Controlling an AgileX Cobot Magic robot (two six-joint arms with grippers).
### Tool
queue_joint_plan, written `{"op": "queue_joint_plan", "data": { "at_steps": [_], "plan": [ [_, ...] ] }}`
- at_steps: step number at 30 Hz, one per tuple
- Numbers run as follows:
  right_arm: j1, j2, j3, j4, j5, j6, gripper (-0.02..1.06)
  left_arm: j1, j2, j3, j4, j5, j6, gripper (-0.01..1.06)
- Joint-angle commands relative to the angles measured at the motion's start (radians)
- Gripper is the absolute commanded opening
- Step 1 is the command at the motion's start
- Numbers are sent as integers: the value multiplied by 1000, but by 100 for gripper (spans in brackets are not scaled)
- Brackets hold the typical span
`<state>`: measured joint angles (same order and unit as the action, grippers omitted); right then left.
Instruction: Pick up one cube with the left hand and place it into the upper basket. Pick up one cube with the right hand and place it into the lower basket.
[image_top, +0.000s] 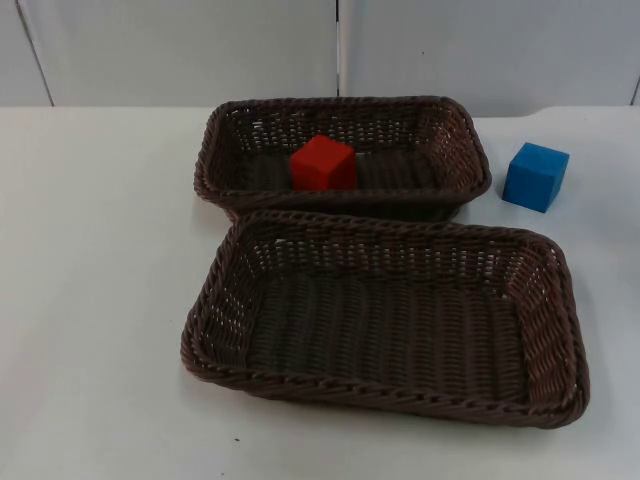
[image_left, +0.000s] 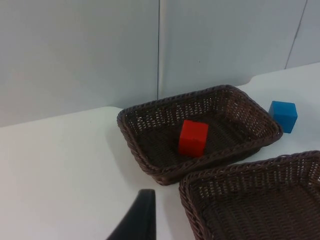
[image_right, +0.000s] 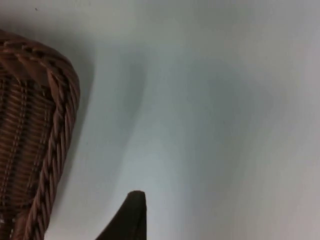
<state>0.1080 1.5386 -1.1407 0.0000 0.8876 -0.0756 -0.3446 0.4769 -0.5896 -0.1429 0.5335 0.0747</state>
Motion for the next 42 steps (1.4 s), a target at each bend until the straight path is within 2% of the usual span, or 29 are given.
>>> {"op": "queue_joint_plan", "data": {
  "at_steps": [1, 7, 11, 13, 17, 20, 25, 28, 31, 34, 35, 37, 42],
  "plan": [
    [-6, 82, -67, 14, -16, -90, 105, -4, -7, 4, 1, -15, -5, 97],
    [-6, 194, -159, 0, -17, -190, 105, -4, -7, 4, 4, -15, -5, 97],
    [-6, 333, -273, 14, -22, -329, 105, -4, -7, 4, 4, -15, -5, 97],
    [-6, 350, -288, 18, -22, -341, 105, -4, -7, 4, 4, -15, -5, 97],
    [-6, 495, -411, 154, -31, -535, 105, -4, -7, 4, 2, -15, -3, 97],
    [-6, 547, -463, 197, -55, -593, 105, -4, -7, 4, 2, -15, -3, 97],
    [-6, 627, -539, 197, -117, -647, 105, -4, -7, 4, 2, -15, -3, 97],
    [-6, 671, -564, 199, -189, -666, 105, -4, -7, 4, 2, -15, -3, 97],
    [-4, 691, -565, 241, -237, -694, 105, -4, -7, 4, 2, -18, -3, 97],
    [-4, 724, -566, 354, -257, -822, 105, -4, -7, 4, 2, -18, -3, 97],
    [-4, 724, -566, 354, -257, -822, 105, -4, -7, 4, 2, -18, -3, 97],
    [-4, 741, -566, 418, -270, -907, 105, -4, -7, 4, 2, -18, -3, 97],
    [-4, 771, -569, 437, -342, -931, 105, -4, -7, 4, 2, -23, -3, 97]
  ]
}}
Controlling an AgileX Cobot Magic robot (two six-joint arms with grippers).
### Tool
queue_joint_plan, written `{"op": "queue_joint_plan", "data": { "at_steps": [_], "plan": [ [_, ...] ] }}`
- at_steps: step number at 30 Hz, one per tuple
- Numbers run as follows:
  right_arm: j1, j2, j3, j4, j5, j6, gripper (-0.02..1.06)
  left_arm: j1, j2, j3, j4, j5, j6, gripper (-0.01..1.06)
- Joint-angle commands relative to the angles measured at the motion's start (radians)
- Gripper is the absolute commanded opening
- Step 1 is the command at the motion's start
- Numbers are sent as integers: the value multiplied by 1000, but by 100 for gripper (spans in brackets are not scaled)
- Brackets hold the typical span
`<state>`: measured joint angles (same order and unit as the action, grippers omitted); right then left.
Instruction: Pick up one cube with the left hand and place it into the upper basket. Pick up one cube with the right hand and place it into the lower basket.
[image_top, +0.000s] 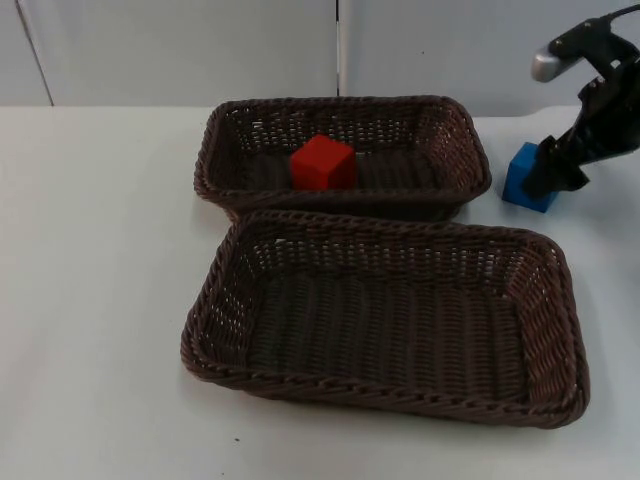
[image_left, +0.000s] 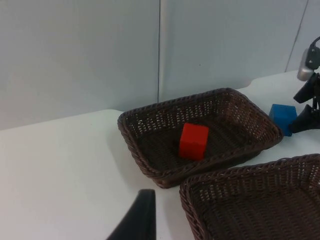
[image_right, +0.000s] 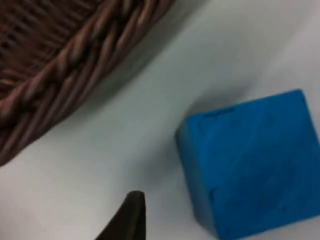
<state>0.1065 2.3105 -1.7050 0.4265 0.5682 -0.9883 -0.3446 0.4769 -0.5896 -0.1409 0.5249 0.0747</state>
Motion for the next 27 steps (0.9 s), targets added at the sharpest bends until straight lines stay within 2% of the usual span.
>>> {"op": "queue_joint_plan", "data": {
  "at_steps": [1, 10, 12, 15, 16, 19, 22, 23, 24, 25, 27],
  "plan": [
    [-2, 8, -13, 19, -20, -22, 105, -4, -7, 4, 0, -14, -3, 97],
    [-2, 99, -114, 76, 32, -25, 102, -4, -7, 4, 0, -22, -3, 97],
    [-2, 99, -114, 76, 37, -25, 96, -4, -7, 4, 0, -22, -3, 97],
    [-2, 99, -114, 76, 50, -25, 80, -4, -7, 4, 0, -24, -3, 97],
    [-2, 99, -114, 76, 50, -25, 80, -4, -7, 4, 0, -24, -3, 97],
    [-2, 97, -114, 76, 62, -15, 61, -4, -7, 4, 0, -24, -3, 97],
    [-2, 87, -114, 76, 76, 12, 28, -4, -7, 4, 2, -24, -3, 97],
    [-2, 87, -114, 76, 76, 12, 28, -4, -7, 4, 2, -24, -3, 97],
    [-2, 76, -114, 76, 87, 12, 13, -4, -7, 4, 2, -24, -3, 97],
    [-2, 67, -114, 78, 98, 12, 2, -4, -7, 4, 2, -24, -3, 97],
    [-2, 34, -114, 78, 115, 39, 0, -4, -7, 4, 2, -24, -3, 97]
  ]
}}
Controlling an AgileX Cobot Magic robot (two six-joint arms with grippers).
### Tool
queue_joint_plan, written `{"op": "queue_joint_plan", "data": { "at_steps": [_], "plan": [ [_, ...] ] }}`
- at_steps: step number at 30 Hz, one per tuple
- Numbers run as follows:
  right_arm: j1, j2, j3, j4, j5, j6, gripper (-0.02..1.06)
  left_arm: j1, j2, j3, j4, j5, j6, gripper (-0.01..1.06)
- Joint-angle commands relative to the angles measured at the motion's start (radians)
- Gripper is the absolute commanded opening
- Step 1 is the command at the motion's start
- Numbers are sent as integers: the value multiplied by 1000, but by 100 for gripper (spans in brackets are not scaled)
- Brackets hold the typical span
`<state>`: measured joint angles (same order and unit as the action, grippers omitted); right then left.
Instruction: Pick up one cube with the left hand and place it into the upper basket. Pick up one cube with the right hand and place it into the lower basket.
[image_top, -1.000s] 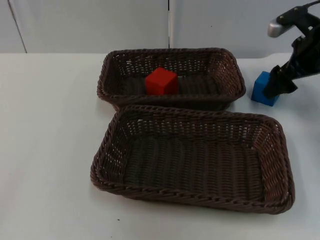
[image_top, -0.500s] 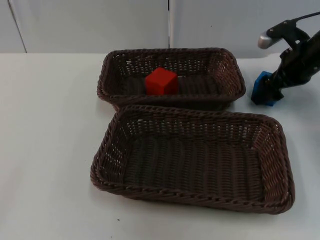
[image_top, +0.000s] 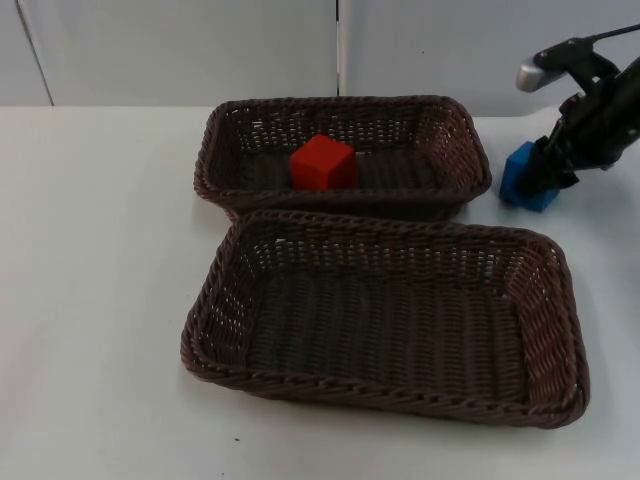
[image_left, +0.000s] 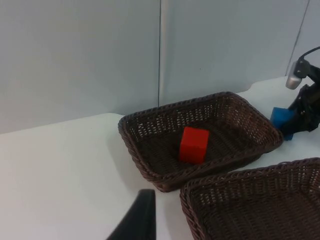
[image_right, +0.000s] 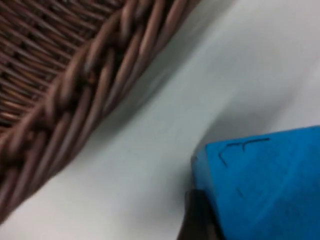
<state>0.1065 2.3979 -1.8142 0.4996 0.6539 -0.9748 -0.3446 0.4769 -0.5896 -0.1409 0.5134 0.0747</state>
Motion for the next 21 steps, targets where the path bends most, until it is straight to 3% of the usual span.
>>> {"op": "queue_joint_plan", "data": {
  "at_steps": [1, 7, 12, 21],
  "plan": [
    [-2, -53, -5, 5, 29, 26, 0, -4, -7, 4, 2, -13, -3, 97],
    [-2, -170, -5, -58, 106, 137, 0, -4, -7, 4, 2, -13, -3, 97],
    [-2, -284, -5, -150, 179, 292, 0, -4, -7, 4, 2, -13, -3, 97],
    [-2, -381, -5, -289, 284, 450, 0, -4, -7, 4, 2, -13, -3, 97]
  ]
}}
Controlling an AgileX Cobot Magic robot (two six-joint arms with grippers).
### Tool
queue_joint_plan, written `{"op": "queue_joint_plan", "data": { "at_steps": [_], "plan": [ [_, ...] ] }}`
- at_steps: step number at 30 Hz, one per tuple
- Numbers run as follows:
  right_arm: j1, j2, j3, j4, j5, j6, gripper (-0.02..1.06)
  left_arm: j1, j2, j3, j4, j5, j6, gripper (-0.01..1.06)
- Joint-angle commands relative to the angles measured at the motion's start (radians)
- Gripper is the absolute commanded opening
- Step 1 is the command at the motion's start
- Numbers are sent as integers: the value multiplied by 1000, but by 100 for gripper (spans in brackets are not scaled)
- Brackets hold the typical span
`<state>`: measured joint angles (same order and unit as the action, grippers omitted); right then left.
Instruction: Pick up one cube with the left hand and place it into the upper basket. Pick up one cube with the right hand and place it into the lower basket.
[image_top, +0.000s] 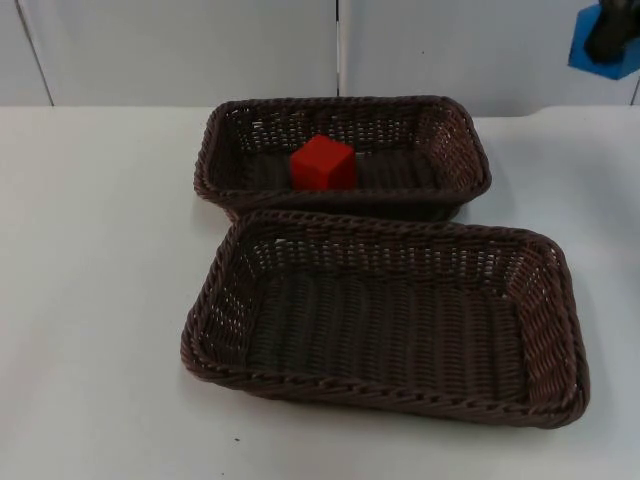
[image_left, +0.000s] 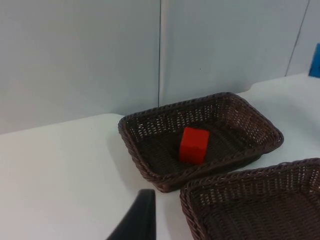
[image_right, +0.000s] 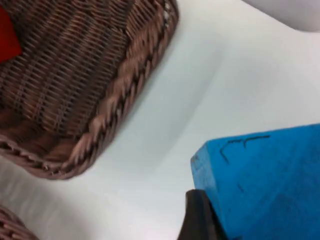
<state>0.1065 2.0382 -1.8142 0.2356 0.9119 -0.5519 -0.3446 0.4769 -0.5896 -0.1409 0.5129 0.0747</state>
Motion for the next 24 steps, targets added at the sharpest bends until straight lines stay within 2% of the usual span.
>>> {"op": "queue_joint_plan", "data": {
  "at_steps": [1, 6, 9, 16, 24],
  "plan": [
    [-2, -30, -5, -37, 39, 48, 0, -4, -7, 4, 2, -12, -3, 97],
    [-2, -58, -1, -42, 97, 109, 0, -4, -7, 4, 2, -12, -3, 97],
    [-2, -87, 23, -42, 92, 133, 0, -4, -7, 4, 2, -12, -3, 97],
    [-2, -239, 198, -42, -19, 144, 0, -4, -7, 4, 2, -12, -3, 97],
    [-2, -393, 352, -42, -61, 174, 0, -4, -7, 4, 2, -12, -3, 97]
  ]
}}
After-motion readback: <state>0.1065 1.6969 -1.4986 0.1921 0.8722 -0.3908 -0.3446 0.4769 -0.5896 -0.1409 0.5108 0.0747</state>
